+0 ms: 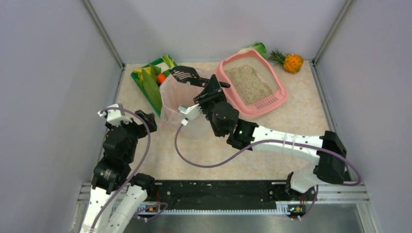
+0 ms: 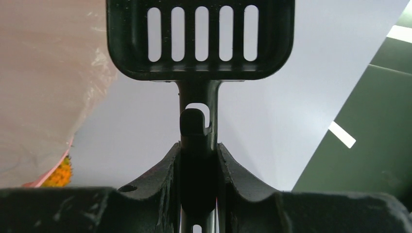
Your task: Clean the litter box
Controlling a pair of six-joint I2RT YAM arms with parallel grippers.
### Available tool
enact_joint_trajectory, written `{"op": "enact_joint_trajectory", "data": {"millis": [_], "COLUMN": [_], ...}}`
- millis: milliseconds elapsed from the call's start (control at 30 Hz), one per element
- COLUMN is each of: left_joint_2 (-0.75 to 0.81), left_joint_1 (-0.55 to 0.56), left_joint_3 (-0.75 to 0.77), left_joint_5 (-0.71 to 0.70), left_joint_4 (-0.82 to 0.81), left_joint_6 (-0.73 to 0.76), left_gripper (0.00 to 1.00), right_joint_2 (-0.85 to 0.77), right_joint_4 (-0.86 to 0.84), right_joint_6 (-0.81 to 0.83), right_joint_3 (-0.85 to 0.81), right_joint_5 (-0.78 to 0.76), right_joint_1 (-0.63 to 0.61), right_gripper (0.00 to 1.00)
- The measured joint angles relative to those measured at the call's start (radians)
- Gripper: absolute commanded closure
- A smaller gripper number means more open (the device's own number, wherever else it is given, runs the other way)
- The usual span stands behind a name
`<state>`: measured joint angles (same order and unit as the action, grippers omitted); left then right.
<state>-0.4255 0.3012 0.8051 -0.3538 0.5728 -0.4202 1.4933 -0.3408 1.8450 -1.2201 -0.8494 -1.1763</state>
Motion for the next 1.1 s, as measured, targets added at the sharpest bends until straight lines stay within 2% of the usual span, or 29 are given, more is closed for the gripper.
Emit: {"op": "enact_joint_trajectory", "data": {"millis": [167, 700, 800, 867, 967, 1033, 1100], "left_joint_2": [0.009, 0.011, 0.01, 0.01, 0.01, 0.01, 0.01], "left_joint_1": [0.0, 0.0, 0.0, 0.0, 0.0, 0.0, 0.0], "left_joint_3": [-0.007, -0.014, -0.014, -0.014, -0.014, -0.014, -0.014], "left_joint_5": [-0.003, 0.002, 0.002, 0.004, 0.005, 0.008, 0.008], "left_joint_4": [0.0, -0.004, -0.005, -0.005, -0.005, -0.006, -0.009], "left_joint_6": [0.0, 0.0, 0.0, 0.0, -0.001, -0.001, -0.001], "left_gripper": [0.01, 0.01, 0.01, 0.01, 0.01, 0.01, 0.01], "right_joint_2": [0.0, -0.033, -0.03, -0.03, -0.012, -0.015, -0.02], "right_joint_4": [-0.032, 0.032, 0.085, 0.005, 0.129, 0.027, 0.103], "right_joint_6": [0.085, 0.117, 0.079, 0.089, 0.0, 0.016, -0.045], "right_joint_3": [0.002, 0.043, 0.008, 0.019, -0.061, -0.037, -0.04], "right_joint_5": [0.037, 0.081, 0.084, 0.086, 0.085, 0.091, 0.092], "right_joint_1": [0.0, 0.007, 0.008, 0.014, 0.013, 0.014, 0.014], "right_gripper": [1.0, 1.0, 1.0, 1.0, 1.0, 1.0, 1.0]}}
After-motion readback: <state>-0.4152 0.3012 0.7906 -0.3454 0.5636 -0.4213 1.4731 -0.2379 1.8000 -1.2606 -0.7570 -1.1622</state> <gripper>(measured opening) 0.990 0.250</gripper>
